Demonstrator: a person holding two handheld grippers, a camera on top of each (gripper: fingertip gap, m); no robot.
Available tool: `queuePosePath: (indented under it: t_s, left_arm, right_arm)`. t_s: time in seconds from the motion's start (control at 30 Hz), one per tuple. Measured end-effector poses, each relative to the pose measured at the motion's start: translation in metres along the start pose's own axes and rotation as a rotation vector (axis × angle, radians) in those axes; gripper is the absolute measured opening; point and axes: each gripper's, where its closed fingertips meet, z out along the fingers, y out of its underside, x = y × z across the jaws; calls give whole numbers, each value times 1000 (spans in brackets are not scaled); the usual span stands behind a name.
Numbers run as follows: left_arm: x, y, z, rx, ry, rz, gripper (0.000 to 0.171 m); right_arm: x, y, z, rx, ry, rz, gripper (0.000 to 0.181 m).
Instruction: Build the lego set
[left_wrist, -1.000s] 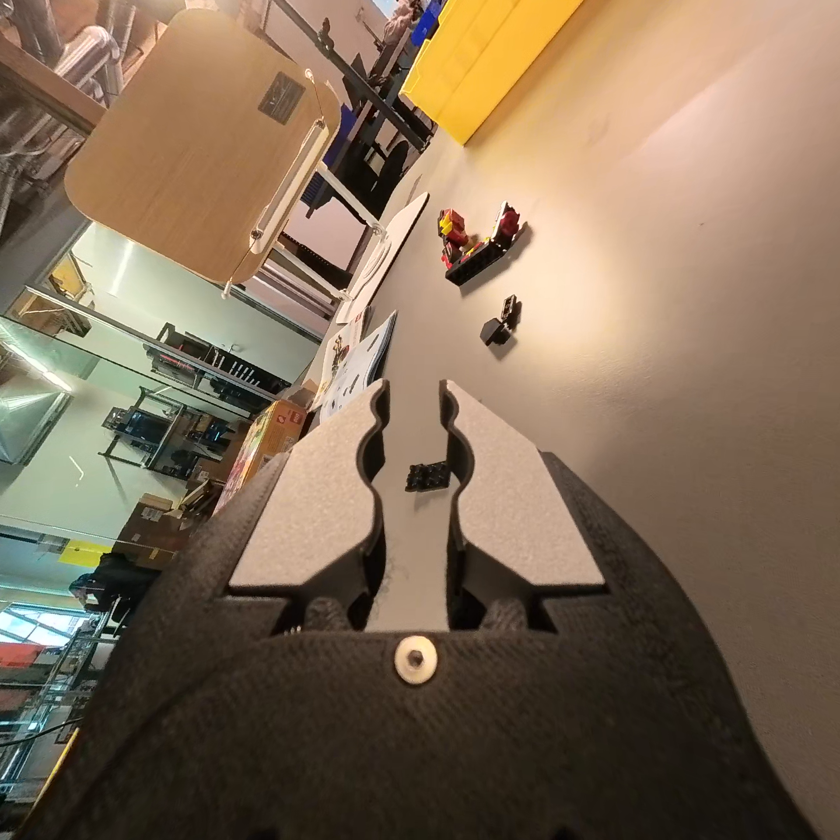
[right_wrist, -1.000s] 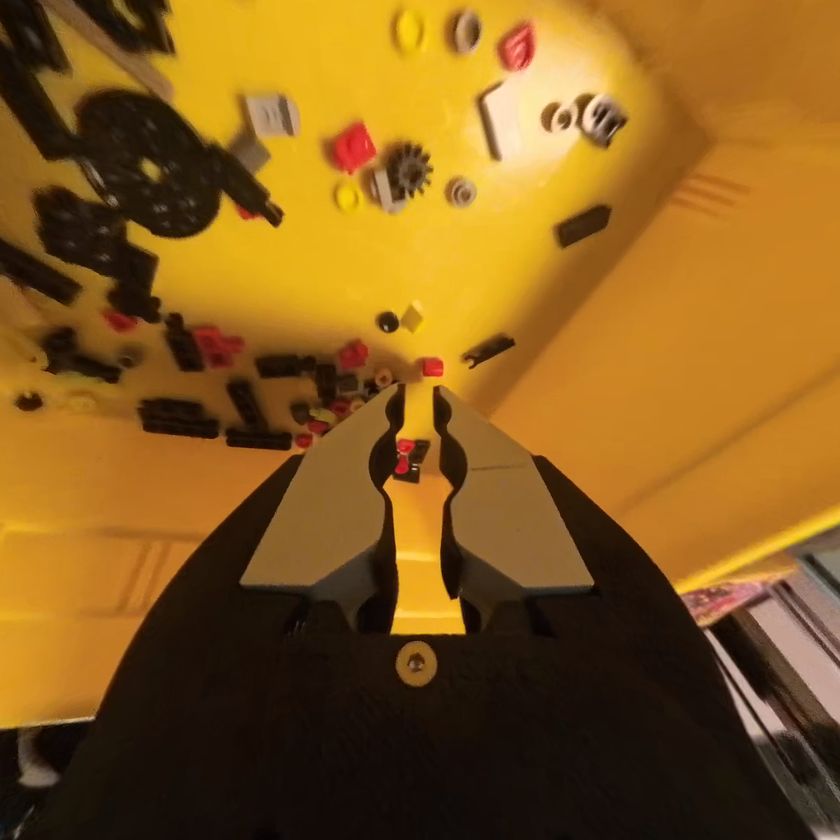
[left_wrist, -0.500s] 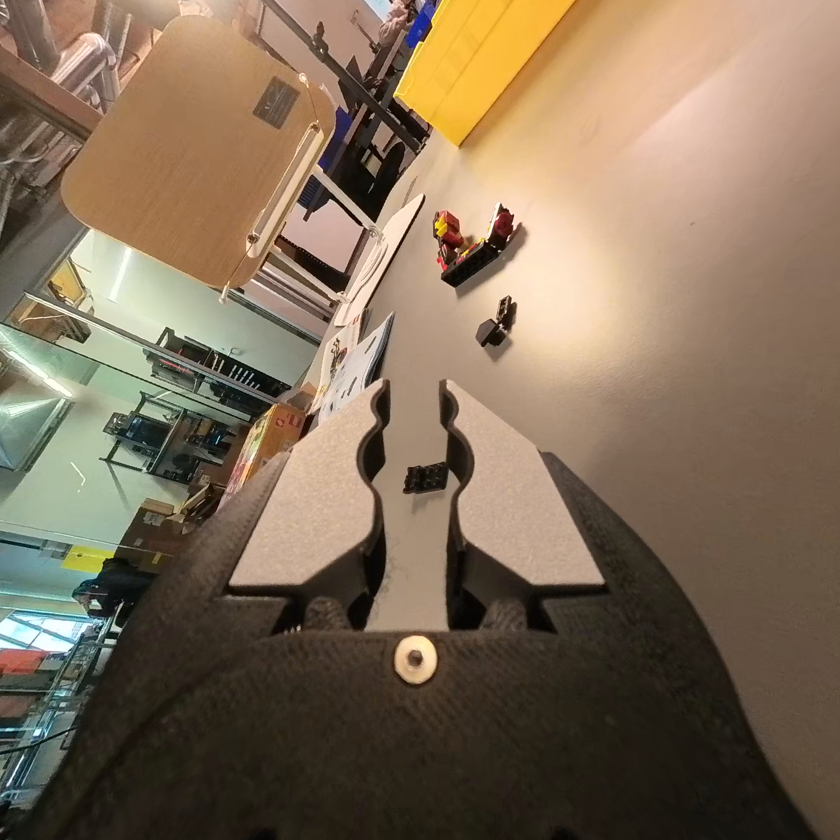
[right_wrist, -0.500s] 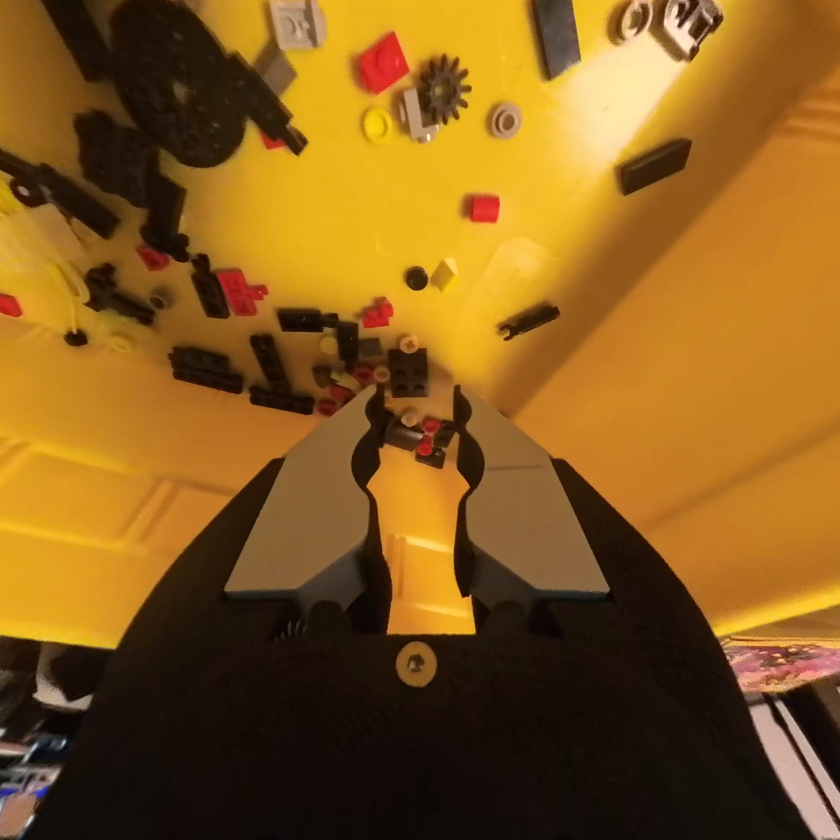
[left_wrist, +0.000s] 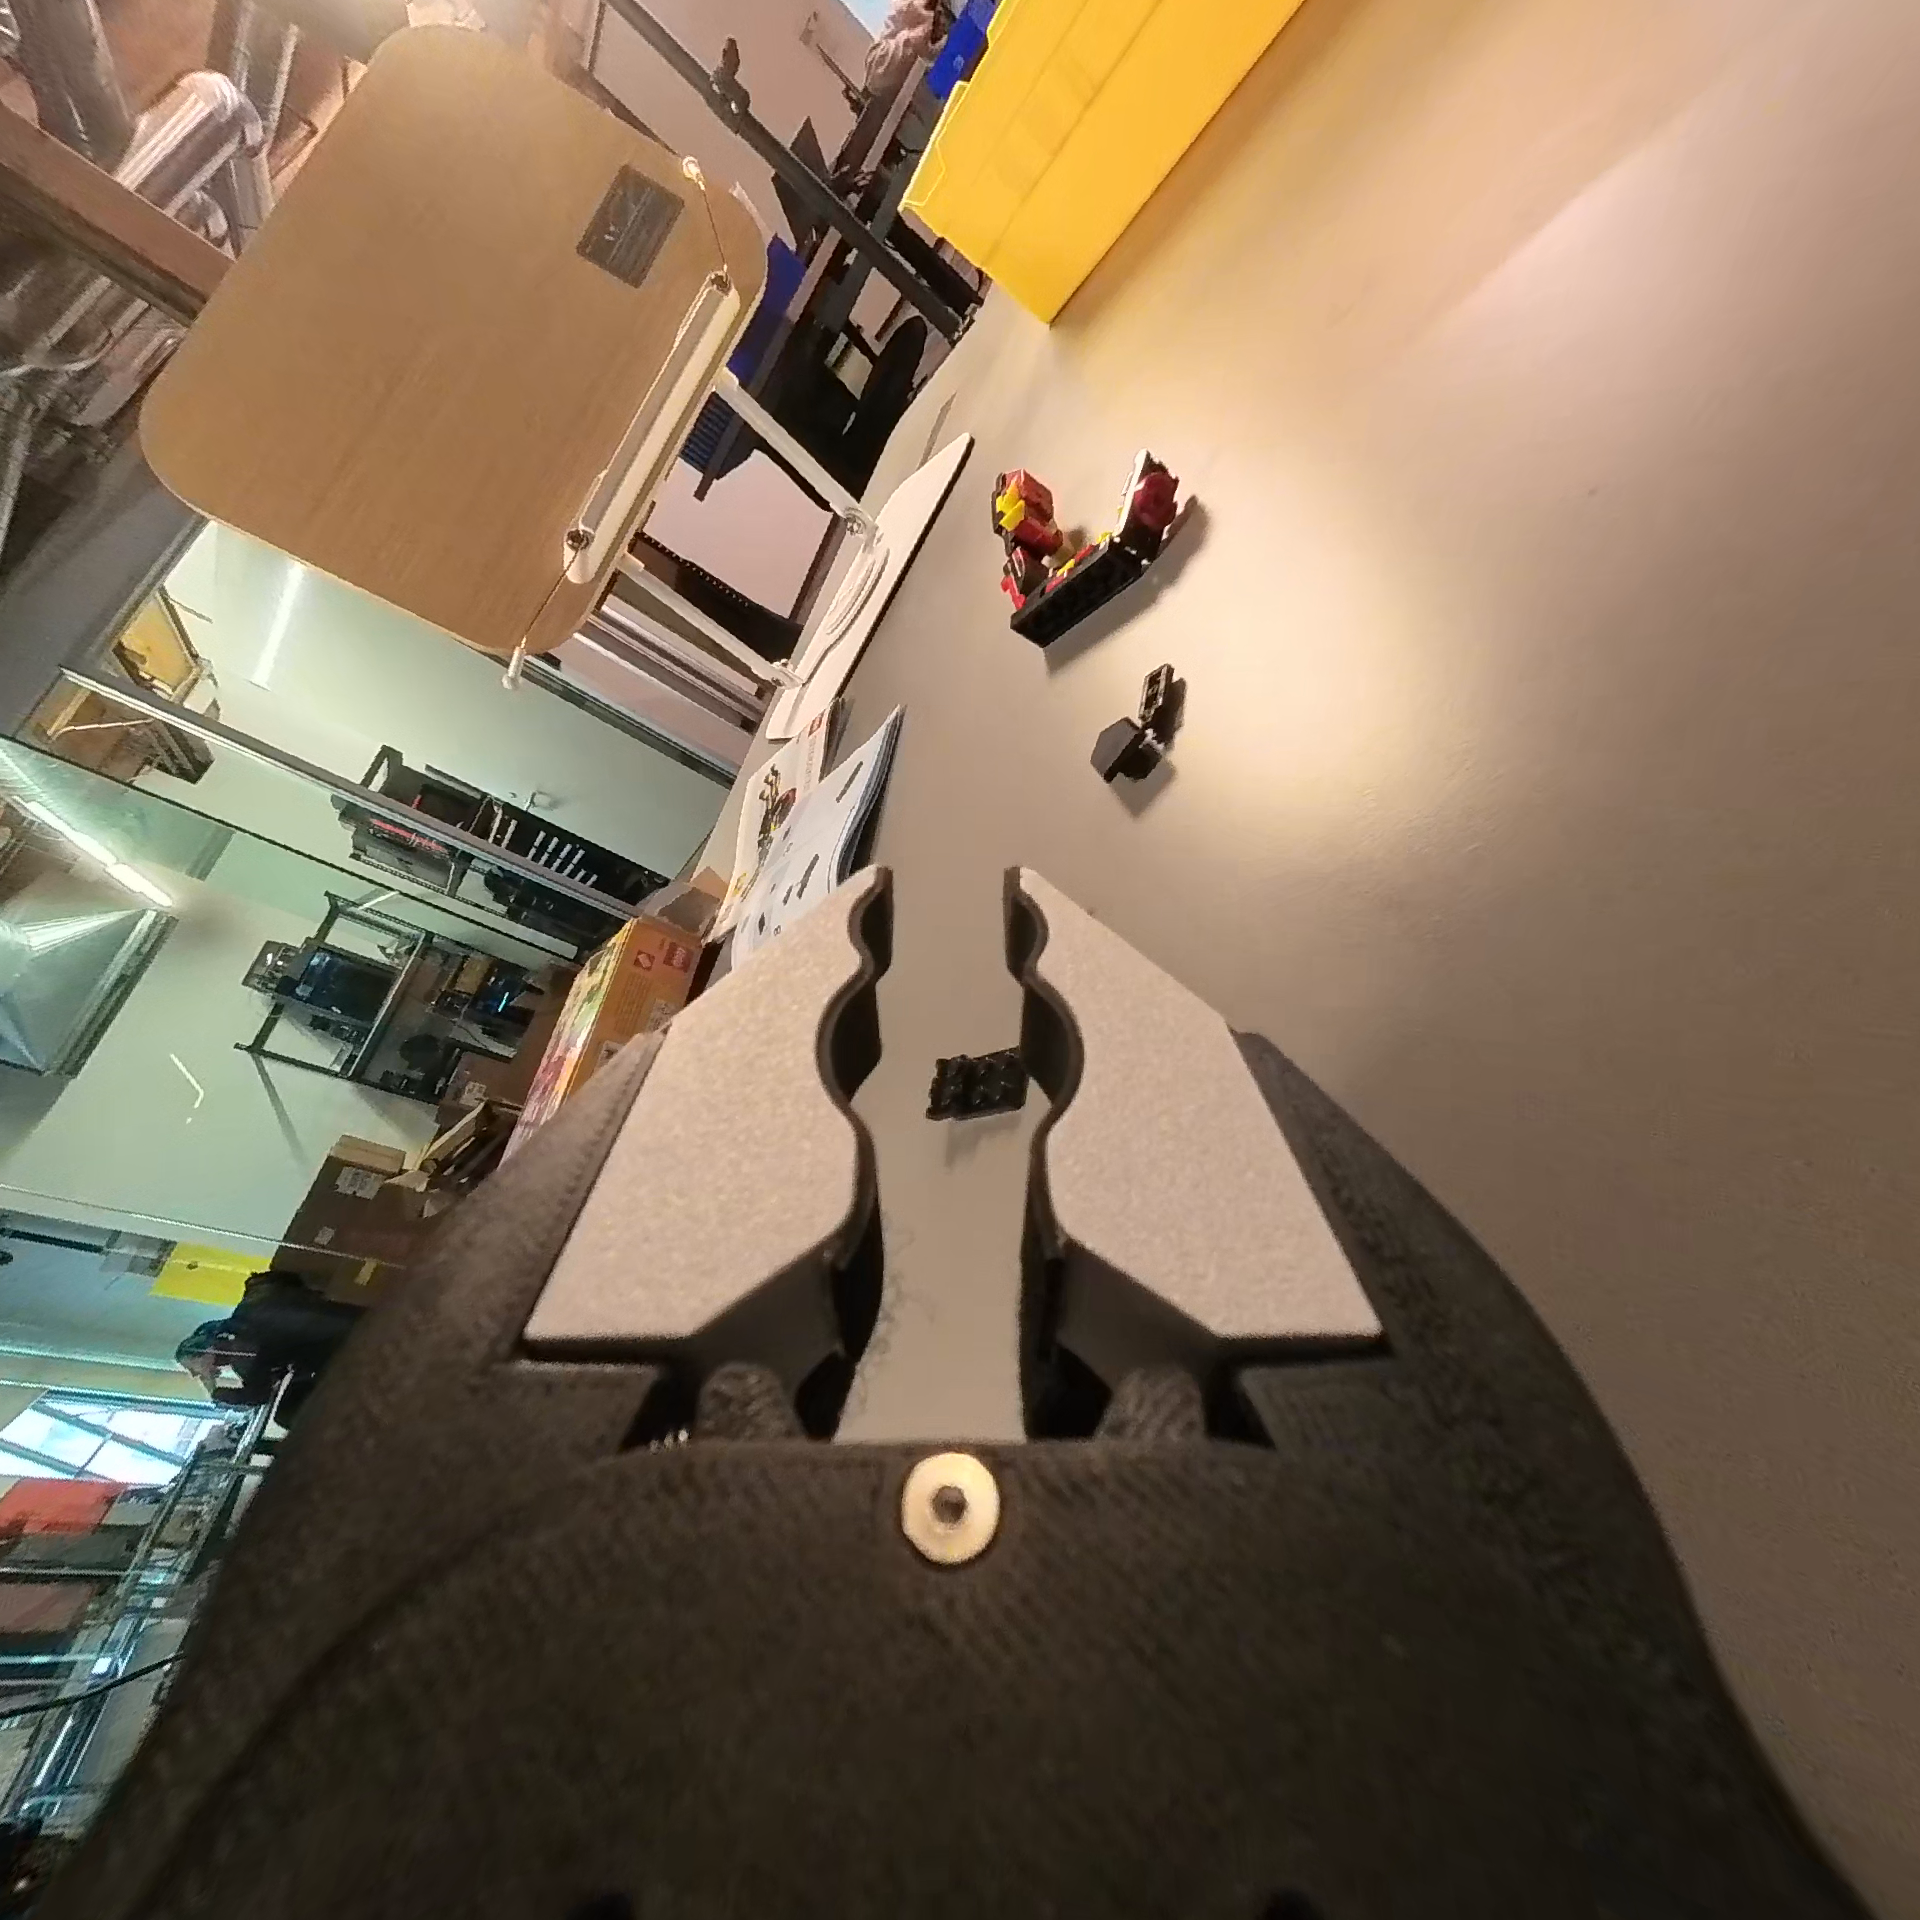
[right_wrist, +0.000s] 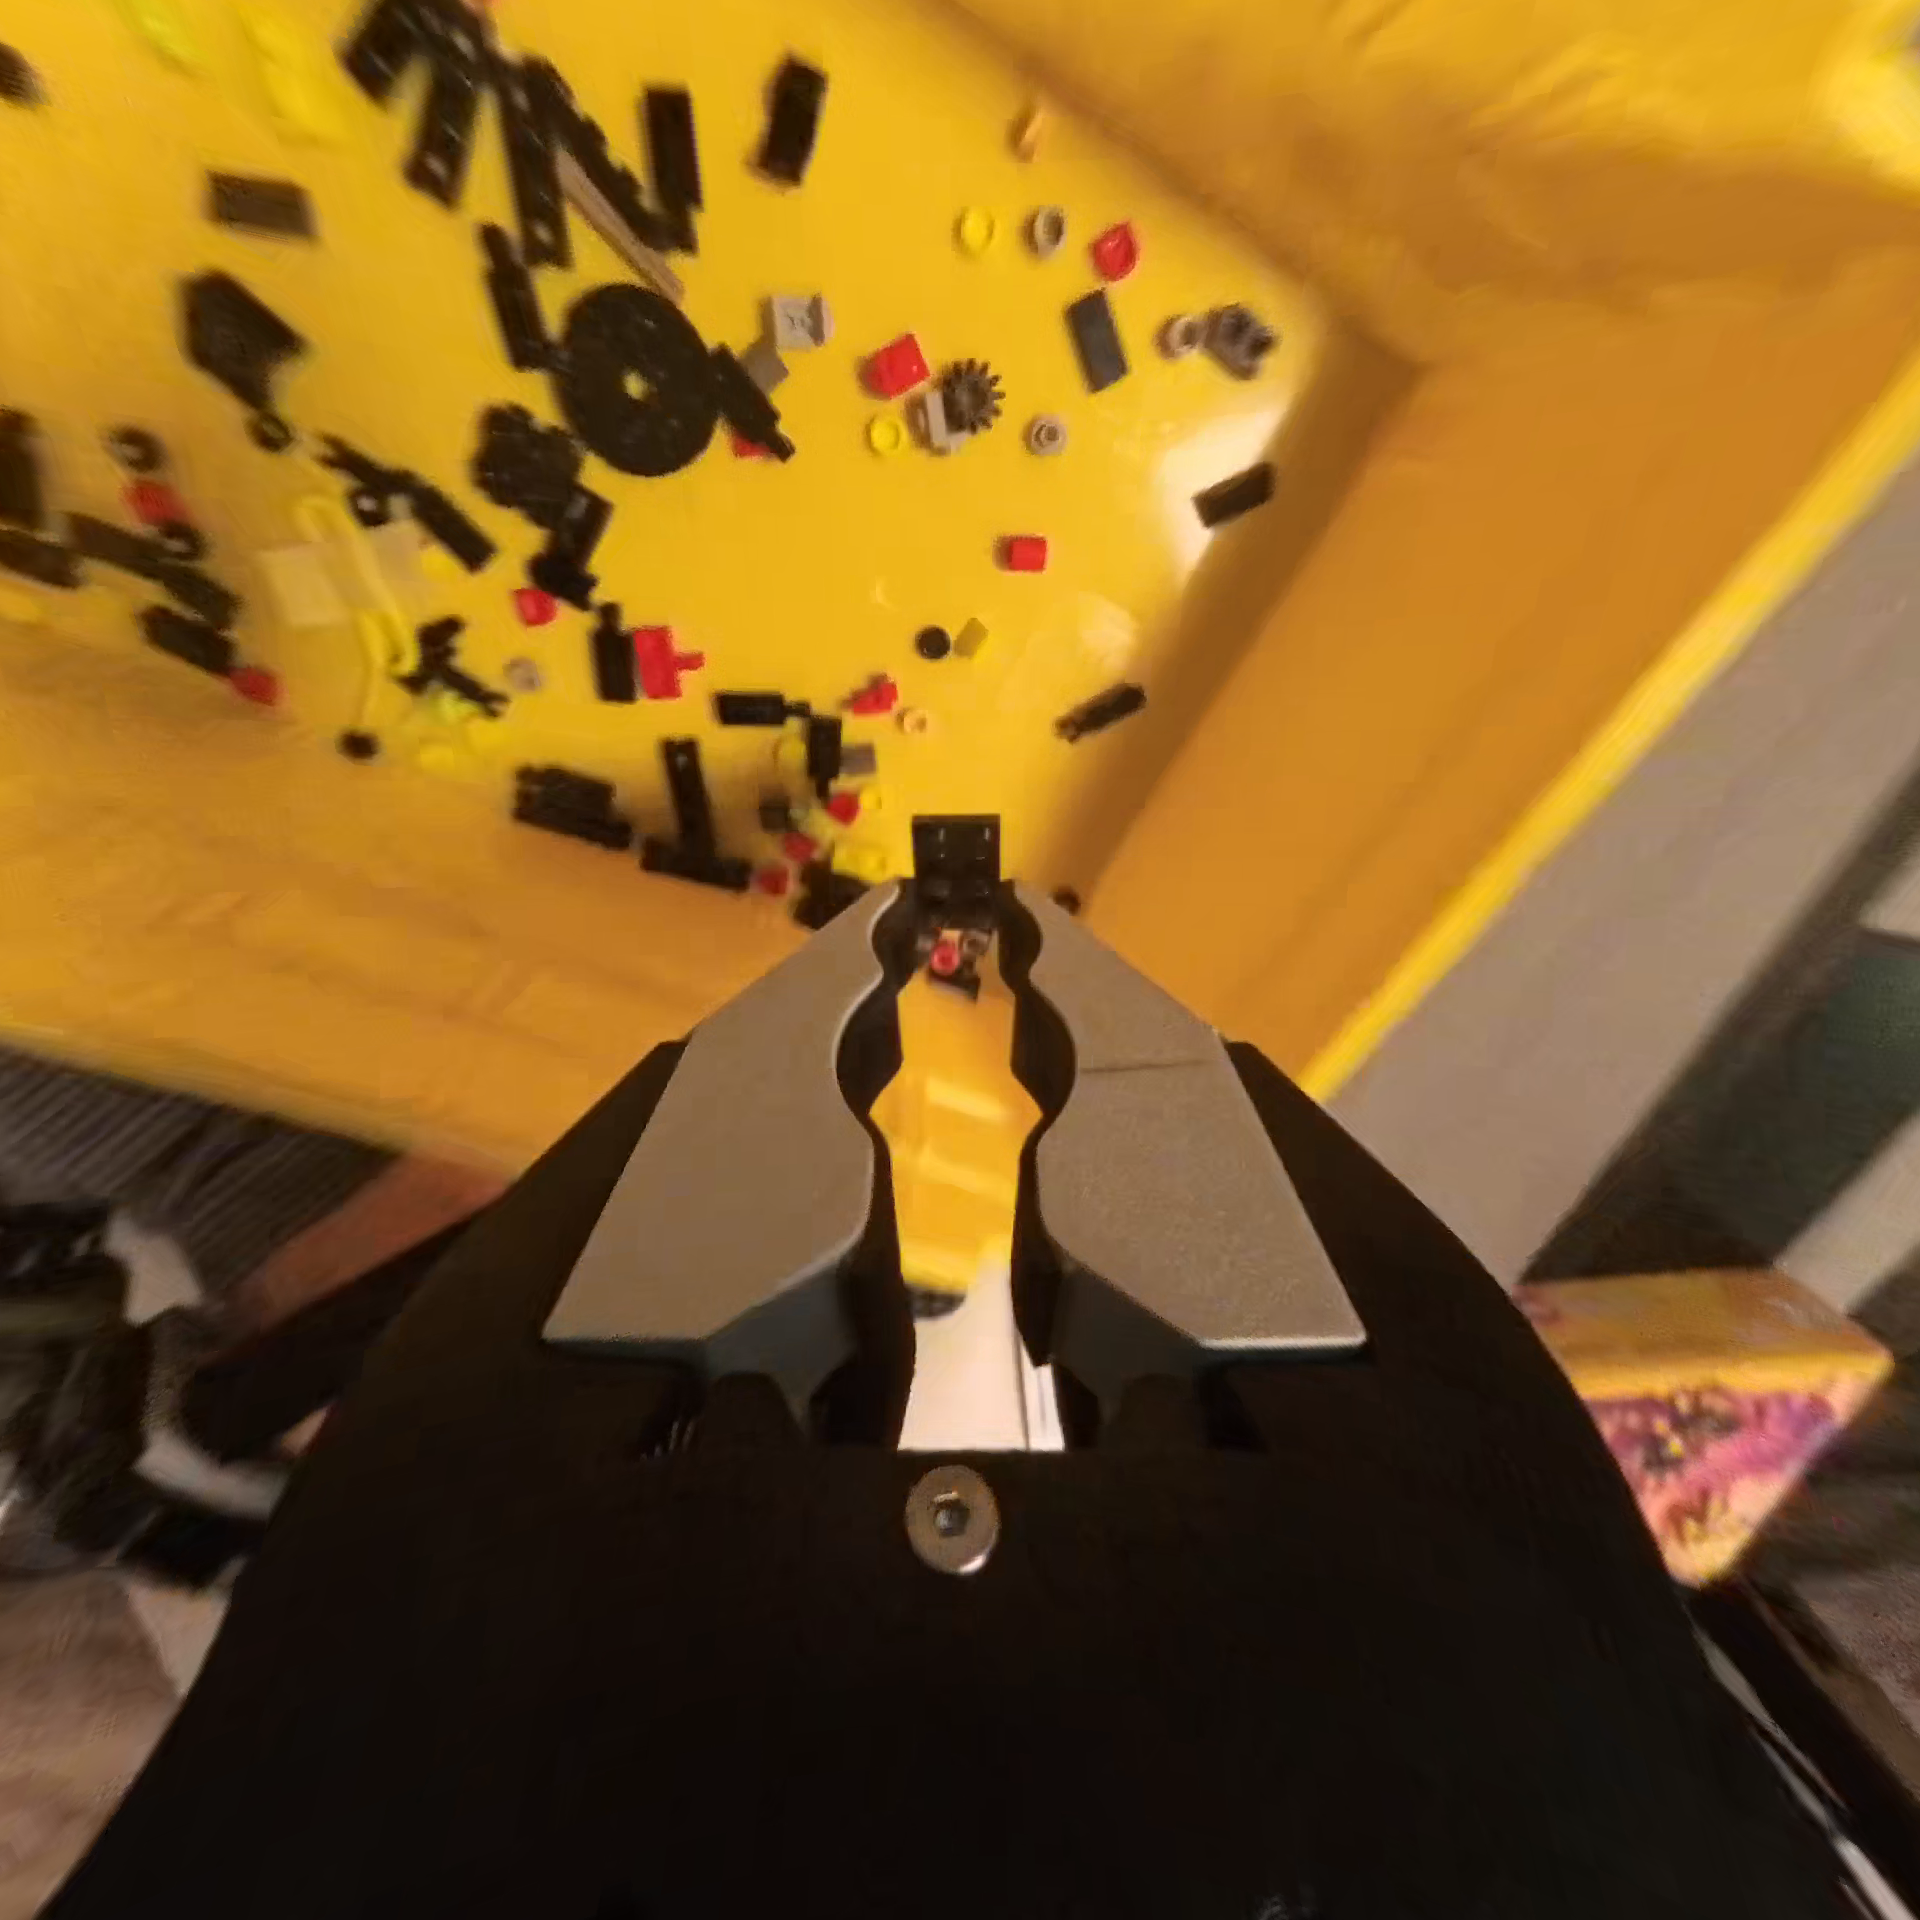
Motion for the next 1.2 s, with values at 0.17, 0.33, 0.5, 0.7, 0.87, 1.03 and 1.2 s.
queuePosePath:
  t_s: [0.17, 0.33, 0.5, 0.7, 0.87, 1.03, 1.2]
  left_arm:
    - [0, 1, 0, -9, 7, -14, 20]
    - [27, -18, -2, 1, 139, -102, 20]
    - [22, -11, -1, -33, 127, -120, 23]
    - [10, 13, 2, -122, 148, -276, 31]
    - [5, 29, 11, -213, 186, -426, 39]
    - [-8, 48, 17, -279, 212, -703, 59]
    - [1, 58, 20, -334, 331, -818, 62]
  right_arm:
    - [-6, 75, -92, 152, 167, 122, 13]
    - [-48, 228, -107, 196, 200, 383, 14]
    - [-119, 358, -39, 160, 91, 658, 14]
    - [-164, 426, 8, 154, 36, 730, 14]
    - [-171, 440, 21, 158, -17, 634, 14]
    - [-166, 442, 24, 157, -37, 511, 14]
    - [-159, 435, 25, 193, -28, 465, 17]
